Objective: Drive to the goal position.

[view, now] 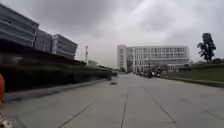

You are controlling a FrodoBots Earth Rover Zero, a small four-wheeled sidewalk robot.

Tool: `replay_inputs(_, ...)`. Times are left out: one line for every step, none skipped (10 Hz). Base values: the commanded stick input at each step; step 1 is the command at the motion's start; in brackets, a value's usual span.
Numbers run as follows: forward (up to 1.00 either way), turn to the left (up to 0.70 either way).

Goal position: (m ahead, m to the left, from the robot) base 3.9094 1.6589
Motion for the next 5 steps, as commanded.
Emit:
replay_inputs(0.7,0.0)
replay_inputs(0.7,0.0)
replay_inputs(0.7,0.0)
replay_inputs(0.7,0.0)
replay_inputs(0.7,0.0)
